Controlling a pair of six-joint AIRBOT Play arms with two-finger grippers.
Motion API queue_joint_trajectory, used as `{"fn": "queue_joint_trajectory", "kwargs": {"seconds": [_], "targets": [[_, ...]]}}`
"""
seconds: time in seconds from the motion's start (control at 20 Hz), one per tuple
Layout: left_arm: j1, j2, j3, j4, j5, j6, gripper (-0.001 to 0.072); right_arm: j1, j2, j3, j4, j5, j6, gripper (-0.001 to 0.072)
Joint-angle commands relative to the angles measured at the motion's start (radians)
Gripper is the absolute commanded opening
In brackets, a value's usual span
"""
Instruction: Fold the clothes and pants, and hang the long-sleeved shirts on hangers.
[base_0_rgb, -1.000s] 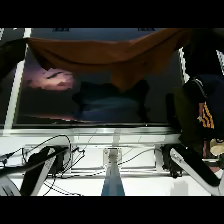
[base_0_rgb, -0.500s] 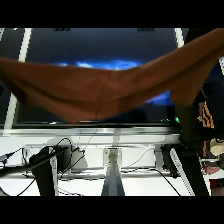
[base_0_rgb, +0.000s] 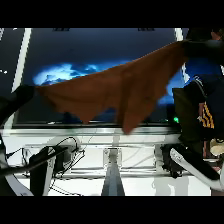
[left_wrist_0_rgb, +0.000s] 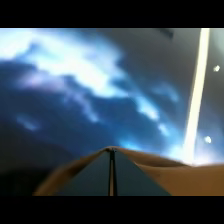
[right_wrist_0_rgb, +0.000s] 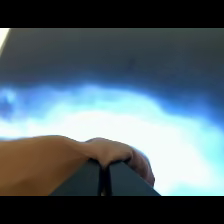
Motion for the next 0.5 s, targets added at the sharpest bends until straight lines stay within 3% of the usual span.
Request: {"fn": "queue_joint_trajectory", "kwargs": {"seconds": [0.0,0.15,0.2,0.25,0.3,0.45], "targets": [[-0.051,-0.238,-0.03,-0.212,0.233,0.144,0.0014,0.001,-0.268,-0.001,0.13,-0.02,0.007,0.0015],[-0.099,-0.368,-0.01,-0.399,0.409,0.299,0.0038,0.001,-0.366,-0.001,0.186,-0.013,0.007,0.0015],[-0.102,-0.391,-0.001,-0.405,0.432,0.306,0.023,0.001,-0.374,-0.002,0.193,-0.01,0.007,0.0015],[-0.102,-0.404,0.004,-0.402,0.436,0.319,0.0565,0.001,-0.374,-0.001,0.193,-0.006,0.007,0.0015],[-0.095,-0.404,0.005,-0.394,0.436,0.326,0.0694,0.001,-0.37,-0.001,0.192,-0.006,0.007,0.0015],[-0.059,-0.371,0.005,-0.361,0.292,0.359,0.069,0.001,-0.364,0.002,0.193,-0.004,0.007,0.0015]]}}
